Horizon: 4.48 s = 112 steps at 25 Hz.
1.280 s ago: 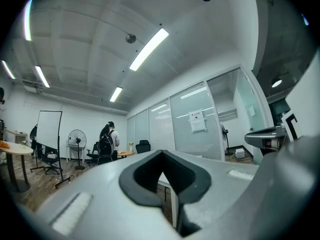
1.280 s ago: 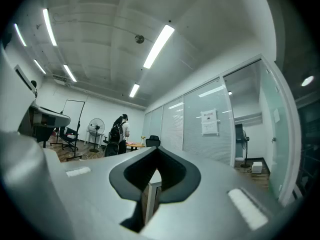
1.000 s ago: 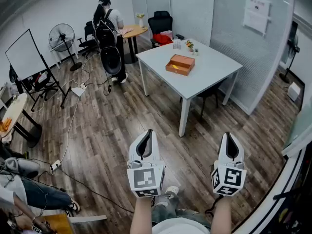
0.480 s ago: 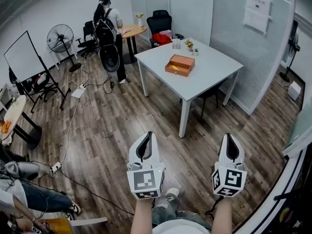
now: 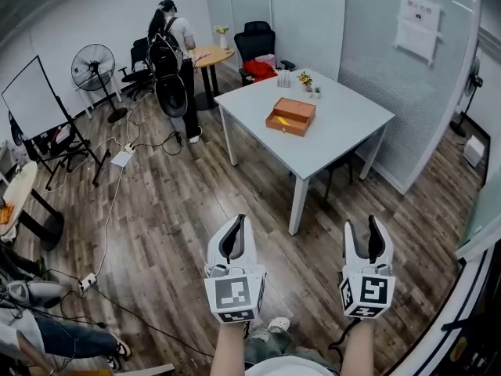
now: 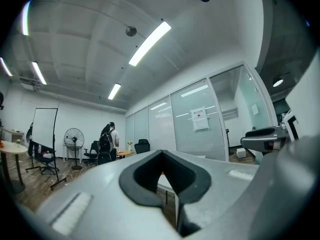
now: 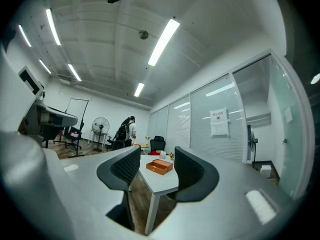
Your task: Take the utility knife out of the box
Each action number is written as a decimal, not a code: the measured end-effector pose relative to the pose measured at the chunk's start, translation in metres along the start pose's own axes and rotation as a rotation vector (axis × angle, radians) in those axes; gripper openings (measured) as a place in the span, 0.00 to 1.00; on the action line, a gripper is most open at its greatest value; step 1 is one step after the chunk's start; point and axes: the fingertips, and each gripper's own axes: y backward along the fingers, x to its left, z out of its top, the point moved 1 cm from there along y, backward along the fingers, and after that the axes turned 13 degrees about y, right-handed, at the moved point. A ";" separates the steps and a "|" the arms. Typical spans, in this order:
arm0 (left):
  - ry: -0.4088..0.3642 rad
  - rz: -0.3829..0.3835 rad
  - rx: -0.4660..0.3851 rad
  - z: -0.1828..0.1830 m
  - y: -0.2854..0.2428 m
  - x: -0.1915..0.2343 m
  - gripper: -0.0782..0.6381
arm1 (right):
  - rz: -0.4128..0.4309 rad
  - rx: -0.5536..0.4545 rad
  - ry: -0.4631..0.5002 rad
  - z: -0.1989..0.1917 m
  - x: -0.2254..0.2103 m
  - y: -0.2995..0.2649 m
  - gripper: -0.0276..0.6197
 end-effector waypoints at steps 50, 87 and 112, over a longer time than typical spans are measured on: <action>0.015 0.200 0.018 -0.013 -0.366 0.089 0.11 | 0.258 -0.082 -0.112 -0.034 -0.025 -0.427 0.67; 0.026 0.088 0.073 -0.021 -0.633 0.221 0.11 | 0.106 0.033 -0.111 -0.066 0.003 -0.689 0.59; 0.072 0.024 0.199 -0.076 -0.757 0.286 0.11 | 0.111 0.219 -0.086 -0.123 0.015 -0.800 0.49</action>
